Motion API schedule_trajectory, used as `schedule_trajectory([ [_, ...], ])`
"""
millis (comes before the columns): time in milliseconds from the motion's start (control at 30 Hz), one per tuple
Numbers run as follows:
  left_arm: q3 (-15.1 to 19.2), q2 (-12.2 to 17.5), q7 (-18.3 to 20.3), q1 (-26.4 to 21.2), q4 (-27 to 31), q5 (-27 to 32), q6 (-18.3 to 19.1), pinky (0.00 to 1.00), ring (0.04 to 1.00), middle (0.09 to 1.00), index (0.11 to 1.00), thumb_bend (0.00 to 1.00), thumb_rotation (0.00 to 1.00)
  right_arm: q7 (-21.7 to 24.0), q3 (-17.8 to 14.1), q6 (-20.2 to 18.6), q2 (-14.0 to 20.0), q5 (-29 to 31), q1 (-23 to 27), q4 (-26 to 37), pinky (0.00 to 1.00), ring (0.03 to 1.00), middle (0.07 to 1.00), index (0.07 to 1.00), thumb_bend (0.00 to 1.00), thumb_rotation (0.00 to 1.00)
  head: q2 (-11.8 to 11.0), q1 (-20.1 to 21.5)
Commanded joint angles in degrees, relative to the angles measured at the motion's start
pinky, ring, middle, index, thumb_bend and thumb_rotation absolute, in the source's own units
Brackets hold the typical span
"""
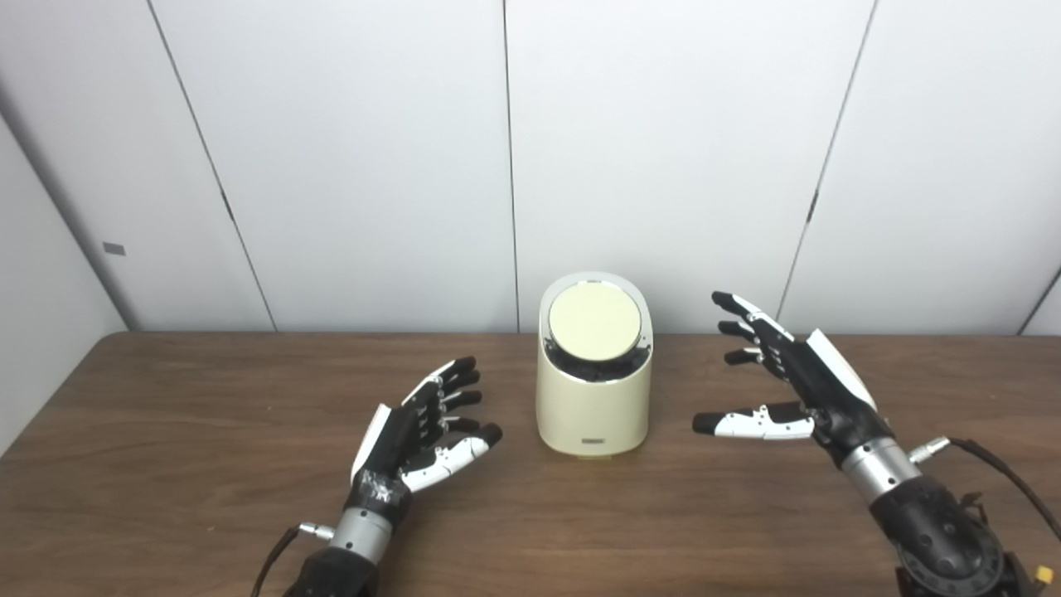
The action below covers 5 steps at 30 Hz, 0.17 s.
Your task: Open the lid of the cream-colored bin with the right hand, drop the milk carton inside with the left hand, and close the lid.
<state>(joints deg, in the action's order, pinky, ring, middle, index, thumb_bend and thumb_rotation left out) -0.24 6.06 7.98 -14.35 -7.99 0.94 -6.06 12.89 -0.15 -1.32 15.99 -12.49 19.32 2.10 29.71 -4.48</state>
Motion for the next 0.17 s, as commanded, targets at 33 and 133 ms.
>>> schedule_trajectory([
  [33,0.3,0.7,0.8,-2.9,1.0,1.5,-4.1,0.71,0.830,0.877,0.923,0.75,0.31,-2.2,-1.0,2.3,-0.7,2.0,0.0,0.9,0.76,0.886,0.933,0.920,0.78,0.29,0.1,0.1],
  [133,0.4,0.8,1.1,-3.2,0.4,2.0,-5.3,0.67,0.816,0.867,0.921,0.74,0.28,-2.7,-1.1,2.7,-1.0,2.9,-1.1,0.4,0.77,0.884,0.927,0.926,0.79,0.30,0.0,0.3],
])
